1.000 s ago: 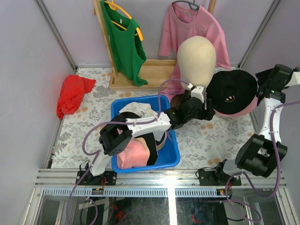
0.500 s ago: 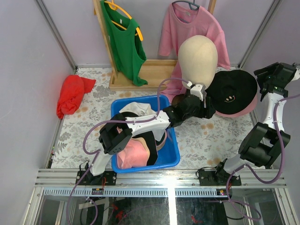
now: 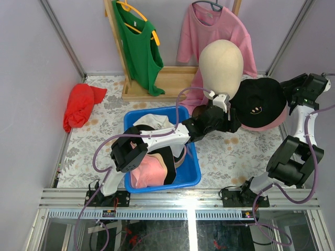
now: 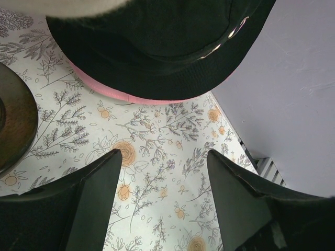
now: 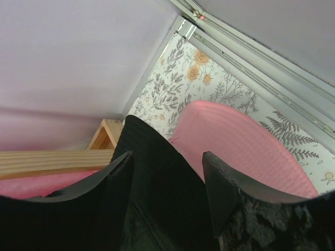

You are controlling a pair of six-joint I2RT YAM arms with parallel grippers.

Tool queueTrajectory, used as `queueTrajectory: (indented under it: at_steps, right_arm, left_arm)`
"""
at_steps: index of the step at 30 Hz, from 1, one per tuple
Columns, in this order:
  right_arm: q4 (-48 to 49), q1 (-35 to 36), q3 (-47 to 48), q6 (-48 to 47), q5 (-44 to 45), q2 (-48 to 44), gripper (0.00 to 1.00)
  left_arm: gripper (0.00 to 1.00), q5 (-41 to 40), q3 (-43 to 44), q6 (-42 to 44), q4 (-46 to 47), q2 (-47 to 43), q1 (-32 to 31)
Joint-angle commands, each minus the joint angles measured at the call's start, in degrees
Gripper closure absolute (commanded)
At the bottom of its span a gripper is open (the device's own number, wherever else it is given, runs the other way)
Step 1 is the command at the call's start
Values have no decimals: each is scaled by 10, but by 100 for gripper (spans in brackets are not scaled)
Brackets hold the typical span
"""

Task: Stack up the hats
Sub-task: Stack the hat on the hat.

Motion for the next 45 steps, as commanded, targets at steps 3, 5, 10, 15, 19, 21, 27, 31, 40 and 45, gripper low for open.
queueTrajectory:
  at_steps: [3, 5, 10, 15, 19, 21, 27, 31, 40, 45]
  right_arm:
    - [0, -2, -10, -20, -14, -14, 39]
    - [-3, -2, -14, -21, -12, -17, 39]
    - [-3, -2, -25, -24, -11, -23, 40]
    - [-8, -2, -24, -28, -10, -25, 40]
    - [-6, -2, -26, -29, -15, -25, 45]
    - [-5, -2, -26, -28, -18, -24, 52]
    - [-7, -2, -24, -24, -26, -21, 74]
    - [-11, -2, -22, -19, -24, -20, 93]
    - [-33, -2, -14, -12, 9, -22, 100]
    - [-48, -2, -8, 2, 46, -44, 86]
  left_arm:
    - [34, -1, 2, -10, 42, 2, 7]
    - [34, -1, -1, -10, 44, 0, 8]
    - [34, -1, -5, -11, 45, -2, 8]
    - [34, 0, -12, -11, 46, -7, 7]
    - [34, 1, -14, -11, 46, -8, 6]
    - [34, 1, -14, -12, 46, -8, 7]
    - [34, 1, -13, -14, 45, -5, 5]
    - [34, -1, -11, -13, 43, -4, 3]
    - [34, -9, -12, -12, 39, -6, 3]
    - [34, -19, -11, -10, 35, -9, 2]
